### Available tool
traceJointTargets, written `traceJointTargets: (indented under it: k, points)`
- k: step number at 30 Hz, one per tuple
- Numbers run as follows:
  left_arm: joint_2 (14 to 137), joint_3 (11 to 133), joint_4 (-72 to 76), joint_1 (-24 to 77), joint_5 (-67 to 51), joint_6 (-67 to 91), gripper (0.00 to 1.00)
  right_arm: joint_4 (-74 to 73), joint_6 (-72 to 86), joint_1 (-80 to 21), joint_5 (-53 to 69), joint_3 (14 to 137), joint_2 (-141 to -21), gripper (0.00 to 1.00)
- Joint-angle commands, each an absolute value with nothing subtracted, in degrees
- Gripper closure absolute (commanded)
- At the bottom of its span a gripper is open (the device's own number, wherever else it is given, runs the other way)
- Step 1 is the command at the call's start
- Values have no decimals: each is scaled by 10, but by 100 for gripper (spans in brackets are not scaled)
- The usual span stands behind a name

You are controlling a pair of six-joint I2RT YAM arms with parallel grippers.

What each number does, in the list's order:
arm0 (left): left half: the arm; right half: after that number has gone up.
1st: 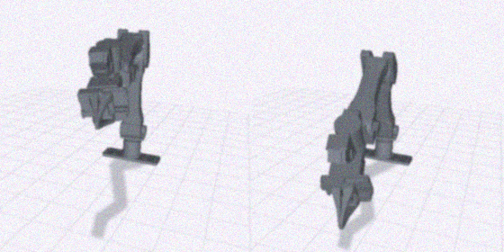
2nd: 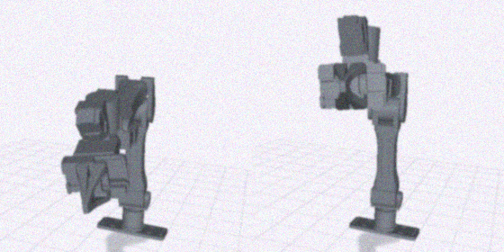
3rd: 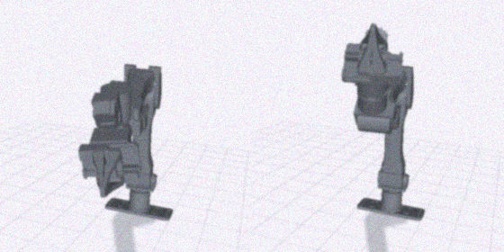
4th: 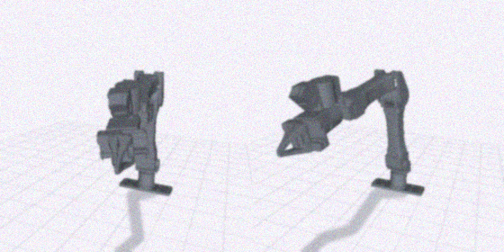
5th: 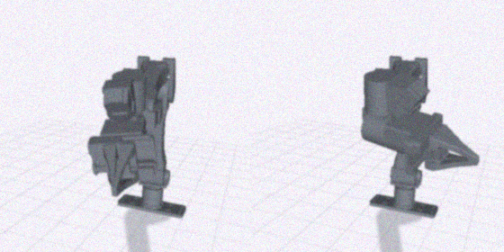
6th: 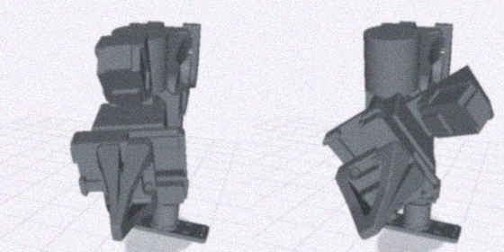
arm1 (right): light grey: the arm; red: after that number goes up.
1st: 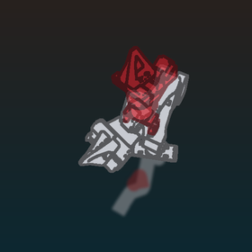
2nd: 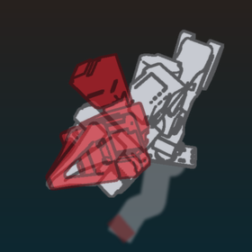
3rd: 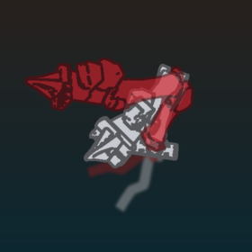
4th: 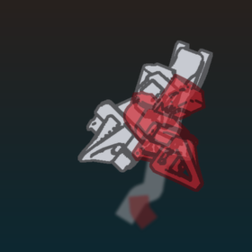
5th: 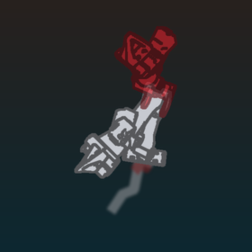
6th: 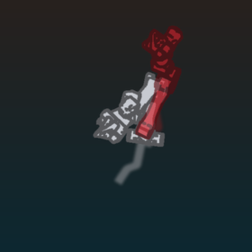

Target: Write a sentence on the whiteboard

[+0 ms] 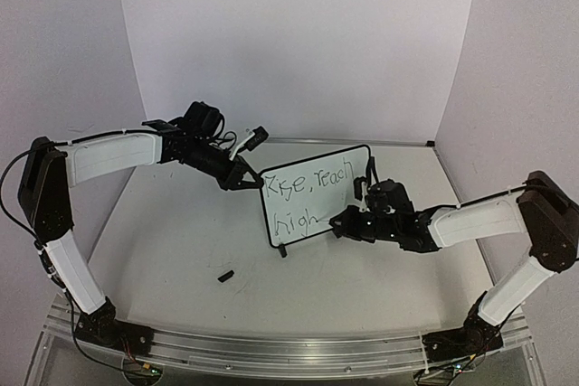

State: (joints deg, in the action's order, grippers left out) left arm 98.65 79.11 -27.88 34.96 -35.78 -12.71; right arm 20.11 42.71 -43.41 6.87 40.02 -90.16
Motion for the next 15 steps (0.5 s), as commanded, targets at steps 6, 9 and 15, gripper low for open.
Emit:
traceJointTargets:
  k: [6, 9, 15]
  points:
    - [1011, 780, -346, 365, -328, -156, 100, 217, 420, -431, 66, 399, -884, 100]
    - [1010, 780, -345, 365, -328, -156, 100, 219, 408, -431, 67, 390, -857, 100]
    - [1010, 780, -346, 366, -327, -155, 100, 219, 400, -431, 62, 393, -853, 100]
